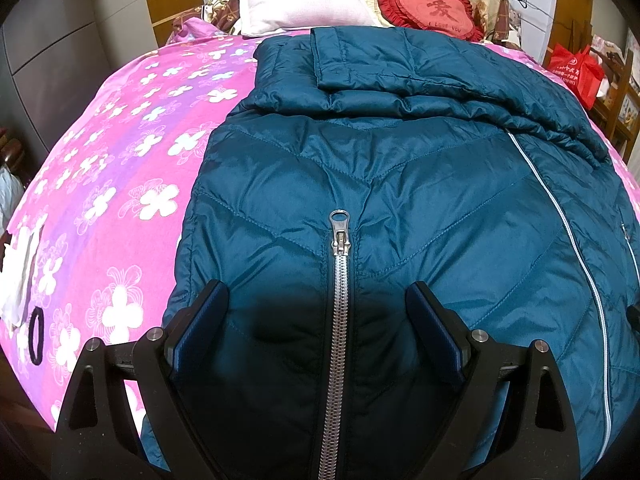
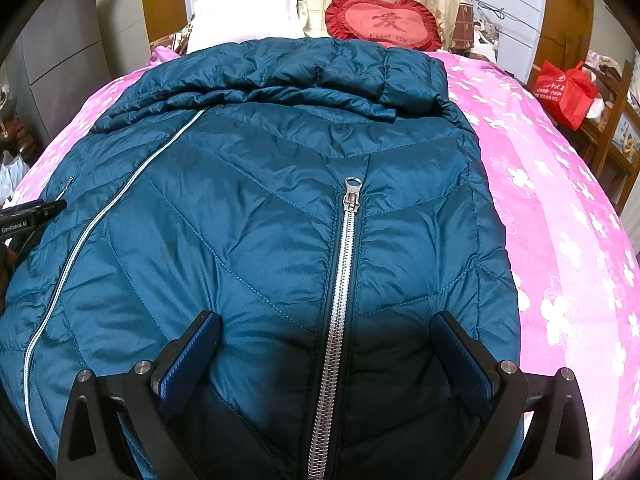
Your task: Fold large clothes
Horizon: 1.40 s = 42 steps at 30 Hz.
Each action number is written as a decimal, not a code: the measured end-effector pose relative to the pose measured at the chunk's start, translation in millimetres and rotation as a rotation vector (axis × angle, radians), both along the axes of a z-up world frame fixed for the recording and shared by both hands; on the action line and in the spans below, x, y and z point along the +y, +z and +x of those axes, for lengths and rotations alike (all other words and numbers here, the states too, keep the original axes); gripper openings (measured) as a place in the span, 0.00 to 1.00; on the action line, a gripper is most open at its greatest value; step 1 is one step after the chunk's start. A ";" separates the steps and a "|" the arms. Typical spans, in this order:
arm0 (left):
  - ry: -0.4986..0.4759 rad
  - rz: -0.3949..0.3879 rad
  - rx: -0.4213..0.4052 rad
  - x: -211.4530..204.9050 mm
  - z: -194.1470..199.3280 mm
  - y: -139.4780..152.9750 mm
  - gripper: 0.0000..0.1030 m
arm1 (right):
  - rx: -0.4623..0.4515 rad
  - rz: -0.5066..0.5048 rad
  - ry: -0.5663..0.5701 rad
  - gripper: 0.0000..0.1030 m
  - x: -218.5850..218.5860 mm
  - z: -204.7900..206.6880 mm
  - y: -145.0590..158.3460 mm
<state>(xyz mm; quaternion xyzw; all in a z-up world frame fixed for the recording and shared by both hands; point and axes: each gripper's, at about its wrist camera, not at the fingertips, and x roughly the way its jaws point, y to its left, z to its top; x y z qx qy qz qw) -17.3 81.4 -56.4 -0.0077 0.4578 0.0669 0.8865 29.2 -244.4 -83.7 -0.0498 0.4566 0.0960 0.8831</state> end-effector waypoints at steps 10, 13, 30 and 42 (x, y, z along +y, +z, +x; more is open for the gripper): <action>0.008 0.016 -0.002 -1.9 -0.7 0.5 0.90 | 0.015 -0.041 0.002 1.00 0.9 -1.0 8.2; 0.005 0.011 -0.005 -1.3 -2.4 0.8 0.90 | -0.041 -0.055 -0.049 1.00 -18.9 -15.7 20.2; -0.070 -0.024 0.051 65.7 -73.4 48.7 0.90 | 0.034 0.421 -0.081 1.00 -122.4 -99.2 7.1; -0.041 -0.219 0.154 88.8 -130.6 9.8 0.90 | 0.083 0.596 0.040 0.99 -116.1 -114.0 6.2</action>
